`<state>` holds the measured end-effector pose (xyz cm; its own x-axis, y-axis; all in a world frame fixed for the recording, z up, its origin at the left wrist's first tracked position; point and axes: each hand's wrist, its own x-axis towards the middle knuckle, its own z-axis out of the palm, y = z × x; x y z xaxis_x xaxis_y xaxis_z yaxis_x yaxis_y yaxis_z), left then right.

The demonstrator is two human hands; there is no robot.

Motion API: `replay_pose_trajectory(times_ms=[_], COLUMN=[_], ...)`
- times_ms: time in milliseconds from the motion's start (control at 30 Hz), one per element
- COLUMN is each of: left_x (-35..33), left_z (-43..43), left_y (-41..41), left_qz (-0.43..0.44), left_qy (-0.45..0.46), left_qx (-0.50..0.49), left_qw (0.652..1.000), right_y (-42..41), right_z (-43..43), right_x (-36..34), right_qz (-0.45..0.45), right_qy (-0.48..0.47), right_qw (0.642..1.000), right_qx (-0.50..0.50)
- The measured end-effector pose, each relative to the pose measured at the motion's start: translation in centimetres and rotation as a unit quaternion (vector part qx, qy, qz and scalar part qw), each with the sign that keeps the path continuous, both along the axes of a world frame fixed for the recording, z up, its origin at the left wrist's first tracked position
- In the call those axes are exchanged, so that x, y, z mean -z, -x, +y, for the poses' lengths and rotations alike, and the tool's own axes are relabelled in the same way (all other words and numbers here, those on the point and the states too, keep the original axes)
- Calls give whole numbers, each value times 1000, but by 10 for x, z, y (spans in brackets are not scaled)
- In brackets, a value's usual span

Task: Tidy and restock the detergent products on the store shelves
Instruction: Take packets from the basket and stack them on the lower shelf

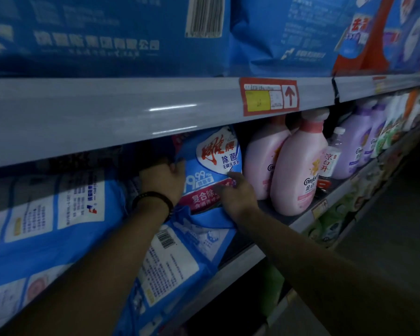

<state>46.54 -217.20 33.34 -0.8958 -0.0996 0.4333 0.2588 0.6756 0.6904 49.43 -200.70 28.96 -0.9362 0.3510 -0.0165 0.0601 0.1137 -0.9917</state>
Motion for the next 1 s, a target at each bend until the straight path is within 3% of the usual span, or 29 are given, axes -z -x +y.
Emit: replay_pose_trajectory(times_ms=[100,267,400,533,633,800,1000], left_x=[1,3,12,24,27,26,25], left_z=[4,2,13,20,21,22,20], left_y=[-13,-20,-16,-4,1,5,4], left_qz=[6,56,1,-106,-123,-134,-138], left_qy=[66,26,199,328,375,364,368], left_qx=[62,180,316,259,222,169,142], left_qw=[996,982,927,902,891,906,909], right_y=[-6,-2,0,-1,0,5,-17], right_z=[2,11,16,18,13,12,16], right_x=[-1,4,5,10,9,12,3], right_qz=[-10,7,4,4,6,-7,-24], right_qy=[64,179,174,191,223,251,198], right_qw=[998,983,982,979,970,960,967], right_qx=[2,-29,-66,-70,-96,-121,-159])
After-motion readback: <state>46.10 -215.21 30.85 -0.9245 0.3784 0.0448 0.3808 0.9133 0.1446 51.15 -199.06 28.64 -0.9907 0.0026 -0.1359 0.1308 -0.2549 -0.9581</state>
